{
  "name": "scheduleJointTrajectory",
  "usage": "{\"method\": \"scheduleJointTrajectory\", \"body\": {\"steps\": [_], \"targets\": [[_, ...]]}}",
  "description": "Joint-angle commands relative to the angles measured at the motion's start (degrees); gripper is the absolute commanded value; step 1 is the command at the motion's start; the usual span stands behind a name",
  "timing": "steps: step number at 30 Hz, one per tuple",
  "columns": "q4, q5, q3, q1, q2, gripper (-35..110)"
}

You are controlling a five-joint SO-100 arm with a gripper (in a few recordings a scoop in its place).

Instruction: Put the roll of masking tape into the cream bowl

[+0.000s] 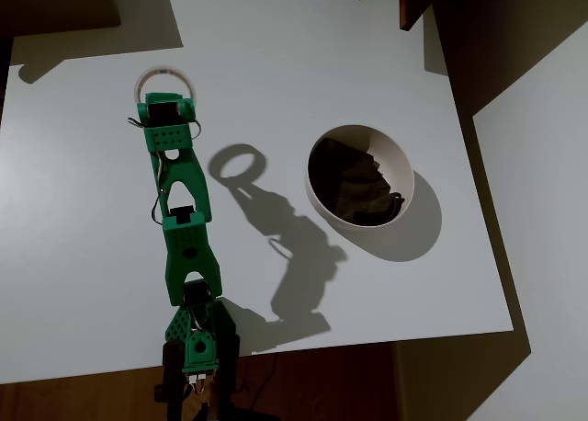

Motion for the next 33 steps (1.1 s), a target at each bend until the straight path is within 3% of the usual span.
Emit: {"method": "scheduleJointTrajectory", "body": {"steps": [1,12,33], "targets": [[0.97,0.35,-4.66,3.25,15.64,-8],[-0.97,-3.52,-4.66,18.81,27.33,-8],[-9.14,-10.37,-4.57,49.31,26.54,-8]]}}
